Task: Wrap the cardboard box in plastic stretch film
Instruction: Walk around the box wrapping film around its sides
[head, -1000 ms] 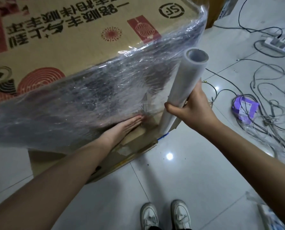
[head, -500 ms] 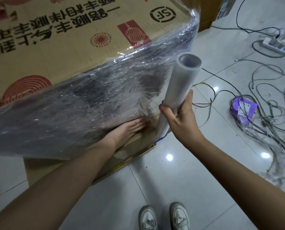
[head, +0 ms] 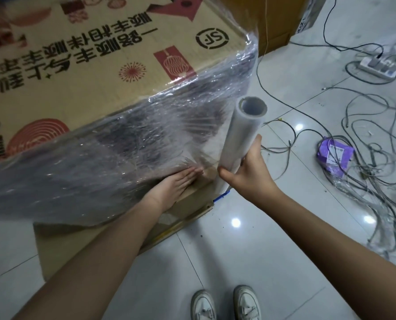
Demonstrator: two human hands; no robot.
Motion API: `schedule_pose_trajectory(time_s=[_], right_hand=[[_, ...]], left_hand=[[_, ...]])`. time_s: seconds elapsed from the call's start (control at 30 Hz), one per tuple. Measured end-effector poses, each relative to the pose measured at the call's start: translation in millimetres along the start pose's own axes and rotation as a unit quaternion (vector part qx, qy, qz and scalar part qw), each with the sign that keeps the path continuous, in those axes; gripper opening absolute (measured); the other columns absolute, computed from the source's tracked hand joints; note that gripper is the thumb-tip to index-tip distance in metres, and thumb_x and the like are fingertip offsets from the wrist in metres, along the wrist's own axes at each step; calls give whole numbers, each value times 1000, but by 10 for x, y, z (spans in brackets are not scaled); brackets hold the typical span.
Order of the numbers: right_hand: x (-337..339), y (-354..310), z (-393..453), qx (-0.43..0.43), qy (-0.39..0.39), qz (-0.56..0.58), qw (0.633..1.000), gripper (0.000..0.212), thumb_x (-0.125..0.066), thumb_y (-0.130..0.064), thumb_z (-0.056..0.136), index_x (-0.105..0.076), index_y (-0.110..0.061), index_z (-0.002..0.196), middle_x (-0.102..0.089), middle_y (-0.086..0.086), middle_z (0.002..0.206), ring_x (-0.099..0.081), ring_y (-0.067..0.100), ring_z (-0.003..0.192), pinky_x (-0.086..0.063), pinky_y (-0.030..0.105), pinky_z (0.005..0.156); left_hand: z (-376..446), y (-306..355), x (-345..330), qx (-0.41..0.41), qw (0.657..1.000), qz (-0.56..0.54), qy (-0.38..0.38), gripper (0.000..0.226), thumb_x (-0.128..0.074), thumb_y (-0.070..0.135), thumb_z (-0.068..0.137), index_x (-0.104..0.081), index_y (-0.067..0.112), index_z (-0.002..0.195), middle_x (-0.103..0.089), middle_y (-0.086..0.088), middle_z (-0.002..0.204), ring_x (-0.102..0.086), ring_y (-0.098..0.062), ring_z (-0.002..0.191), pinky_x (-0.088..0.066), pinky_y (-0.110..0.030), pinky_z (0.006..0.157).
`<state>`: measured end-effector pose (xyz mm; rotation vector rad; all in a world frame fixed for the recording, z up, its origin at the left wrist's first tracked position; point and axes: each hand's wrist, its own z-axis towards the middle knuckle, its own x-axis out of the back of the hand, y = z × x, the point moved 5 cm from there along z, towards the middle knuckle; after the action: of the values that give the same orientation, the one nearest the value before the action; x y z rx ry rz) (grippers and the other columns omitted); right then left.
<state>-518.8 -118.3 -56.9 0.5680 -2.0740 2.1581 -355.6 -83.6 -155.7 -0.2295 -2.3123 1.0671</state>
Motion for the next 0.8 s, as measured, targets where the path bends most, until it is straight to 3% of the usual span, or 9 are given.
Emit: schedule_pose_trajectory(time_s=[0.1,0.2,0.33,0.4,0.47,0.57,0.63,0.7,0.8], right_hand=[[77,29,7,6,-29,36,999,61,-73,-11,73,-40,-37,117,-52,-10,112,-54,12,109,-52,41,89],[102,85,17,0,-33,68,997,54,-70,-3,78,-45,-27,119,-54,-16,104,-57,16,107,-52,40,89],[86,125,2,-23,-56,117,991,54,-65,1,82,-36,-28,116,-57,-6,105,-60,12,104,-50,24,88],[117,137,22,-37,-51,110,992,50,-65,-1,82,-34,-23,116,-58,0,106,-61,10,101,-52,24,85],[139,115,51,-27,-49,102,993,47,-62,0,82,-39,-21,117,-56,-4,104,-59,4,98,-50,20,82],[112,109,74,-22,-55,107,993,48,-54,3,84,-38,-18,123,-51,-4,105,-53,0,94,-46,16,78],[89,125,77,-26,-66,99,993,43,-53,-2,83,-35,-16,119,-45,-3,99,-48,3,88,-46,18,73],[94,136,87,-37,-72,125,989,50,-58,-5,81,-33,-21,122,-47,-2,103,-51,4,94,-49,17,74],[154,118,128,-17,-66,107,992,68,-70,-4,79,-30,-25,130,-50,3,120,-50,10,114,-47,23,93]], left_hand=[[-26,0,211,-7,999,-40,34,59,-25,27,99,-6,-7,145,-6,-23,153,-3,-41,140,8,-53,109],[-117,-53,500,-26,993,-28,108,55,-37,26,93,-35,-4,139,-32,-22,141,-28,-37,132,-14,-47,113],[-251,-331,588,-17,992,-15,127,48,-39,26,92,-49,1,132,-44,-19,135,-37,-34,128,-14,-47,113],[-296,-432,494,-16,992,-3,127,50,-36,23,93,-40,-1,137,-34,-20,145,-28,-33,135,-1,-51,111],[-340,-454,297,-37,996,4,82,54,-31,17,96,-14,-6,142,-4,-21,154,-1,-35,141,18,-52,104],[-376,-494,142,-32,999,8,34,61,-24,15,98,12,-7,141,28,-17,146,32,-34,129,26,-49,98],[-366,-501,127,-20,1000,-5,17,62,-24,18,99,15,-8,140,34,-19,140,38,-38,121,27,-51,97],[-363,-501,152,-9,1000,-23,14,62,-24,20,99,15,-8,140,35,-21,138,38,-41,119,27,-52,96],[-381,-497,172,-4,999,-41,18,65,-24,21,98,17,-10,137,38,-25,135,38,-43,120,28,-52,97]])
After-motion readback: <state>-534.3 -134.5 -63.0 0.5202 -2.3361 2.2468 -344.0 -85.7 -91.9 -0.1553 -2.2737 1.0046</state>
